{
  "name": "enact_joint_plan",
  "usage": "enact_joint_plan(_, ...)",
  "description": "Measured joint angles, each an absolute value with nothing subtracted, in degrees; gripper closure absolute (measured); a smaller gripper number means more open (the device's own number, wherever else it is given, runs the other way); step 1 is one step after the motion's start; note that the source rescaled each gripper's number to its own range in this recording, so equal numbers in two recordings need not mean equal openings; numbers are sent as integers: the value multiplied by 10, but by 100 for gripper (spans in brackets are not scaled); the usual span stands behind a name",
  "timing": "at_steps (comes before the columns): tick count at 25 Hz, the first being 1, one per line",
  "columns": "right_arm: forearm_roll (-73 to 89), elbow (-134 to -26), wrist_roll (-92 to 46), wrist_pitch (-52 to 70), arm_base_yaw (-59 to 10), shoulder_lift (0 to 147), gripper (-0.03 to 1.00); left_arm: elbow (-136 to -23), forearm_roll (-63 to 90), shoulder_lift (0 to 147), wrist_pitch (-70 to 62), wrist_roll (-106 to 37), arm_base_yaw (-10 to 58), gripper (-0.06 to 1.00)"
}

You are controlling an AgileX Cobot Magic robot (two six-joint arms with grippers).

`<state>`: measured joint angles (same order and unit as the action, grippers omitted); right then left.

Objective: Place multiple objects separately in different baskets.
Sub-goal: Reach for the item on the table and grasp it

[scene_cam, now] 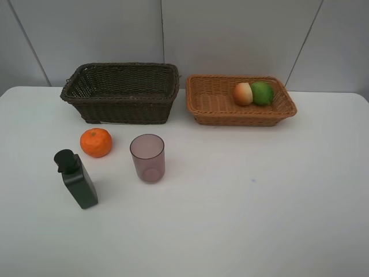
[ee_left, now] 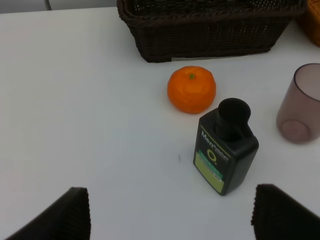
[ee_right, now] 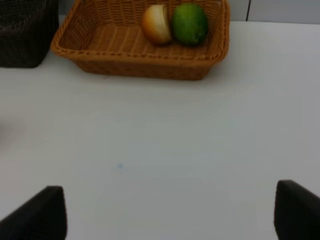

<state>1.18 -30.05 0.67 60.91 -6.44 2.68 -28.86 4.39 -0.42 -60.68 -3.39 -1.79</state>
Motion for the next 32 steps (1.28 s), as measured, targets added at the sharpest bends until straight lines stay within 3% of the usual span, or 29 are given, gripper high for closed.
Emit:
enact_joint_plan(11, -4, -299, 31, 609, -16, -2, 7, -289, 44, -4, -607, -34, -18, 10)
enact_joint_plan(32, -4, -299, 32, 608, -13, -2, 7, -289, 44, -4, -607, -34, -18, 10)
